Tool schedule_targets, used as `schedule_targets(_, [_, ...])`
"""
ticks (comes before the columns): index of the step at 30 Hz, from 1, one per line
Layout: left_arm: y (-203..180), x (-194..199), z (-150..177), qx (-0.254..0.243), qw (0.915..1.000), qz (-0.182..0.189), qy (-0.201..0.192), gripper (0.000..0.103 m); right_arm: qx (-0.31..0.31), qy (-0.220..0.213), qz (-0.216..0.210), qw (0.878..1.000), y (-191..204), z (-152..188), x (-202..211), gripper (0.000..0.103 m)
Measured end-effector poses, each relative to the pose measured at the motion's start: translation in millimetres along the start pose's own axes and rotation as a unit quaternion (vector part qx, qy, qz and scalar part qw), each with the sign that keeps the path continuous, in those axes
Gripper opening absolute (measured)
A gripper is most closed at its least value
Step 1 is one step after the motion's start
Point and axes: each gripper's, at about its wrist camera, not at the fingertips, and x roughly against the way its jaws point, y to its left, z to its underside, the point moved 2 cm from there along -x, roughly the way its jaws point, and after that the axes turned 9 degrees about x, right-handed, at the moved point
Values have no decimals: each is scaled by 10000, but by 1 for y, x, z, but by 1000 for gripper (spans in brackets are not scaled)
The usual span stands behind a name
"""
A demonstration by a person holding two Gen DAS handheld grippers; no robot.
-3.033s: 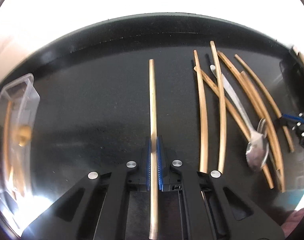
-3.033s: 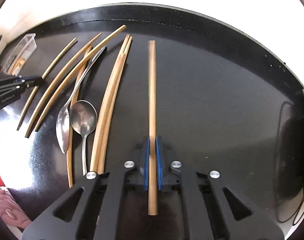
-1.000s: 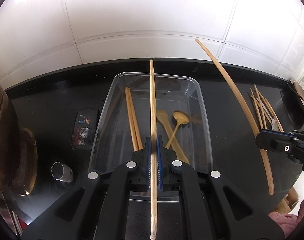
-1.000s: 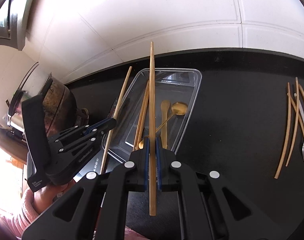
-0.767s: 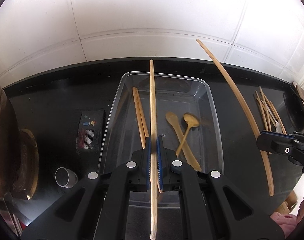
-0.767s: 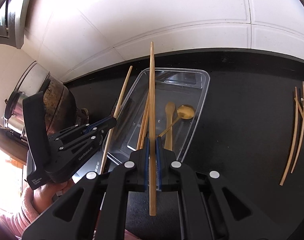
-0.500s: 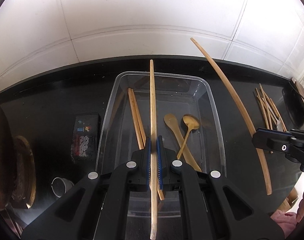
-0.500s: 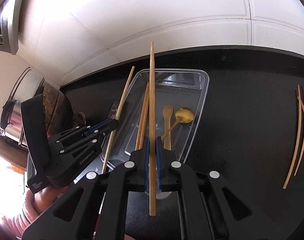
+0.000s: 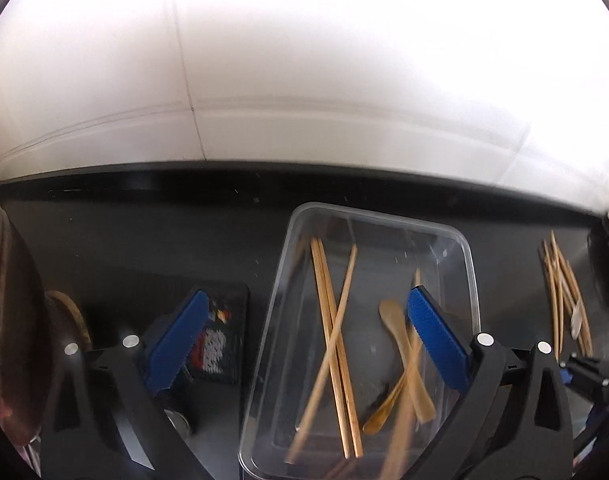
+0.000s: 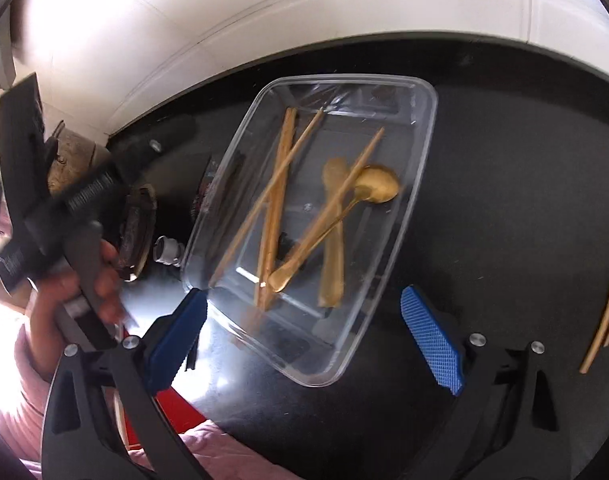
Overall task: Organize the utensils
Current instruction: 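Open both tools to drop the chopsticks into the container, then move both tools back over the remaining chopsticks and silver spoons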
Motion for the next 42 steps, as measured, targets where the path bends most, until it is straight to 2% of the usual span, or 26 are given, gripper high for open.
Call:
schedule_targets(6, [-1,8,6,32,10000,19,17,97,-17,-219,254,9994,-14,10,16,94])
schedule_targets(13, [-34,22,22,-274,9996,63,-12,97,-109,-455,406,9981,-30,27,35,95])
schedule_targets(19, [-70,31,44,-427,9988,238,33,97,-199,-388,421,9982,-47,54,46,95])
schedule_targets(27, [-148,12,89,-721,9947,478,551,97,-637,-327,695,9950,-106,99,79,96])
schedule_targets(29, [-172,7,103,-860,9924,530,701,97,-712,-334,827,9935,-128,110,90,96])
schedule_targets(31, [-198,1,118,-1004,9899,534,843,97,-732,-376,1140,9901,-153,122,105,96])
schedule_targets(34, [-232,-3,140,-1172,9859,572,1052,97,-827,-519,1845,9780,-190,141,134,96])
schedule_targets(38, [-271,-8,165,-1533,9791,556,1212,97,-915,-609,2413,9642,-234,178,162,96])
schedule_targets(40, [-288,-8,173,-1640,9767,562,1262,97,-1050,-558,2535,9600,-252,196,168,96])
schedule_targets(42, [-302,-8,179,-1707,9750,570,1300,97,-1109,-552,2481,9608,-263,208,169,96])
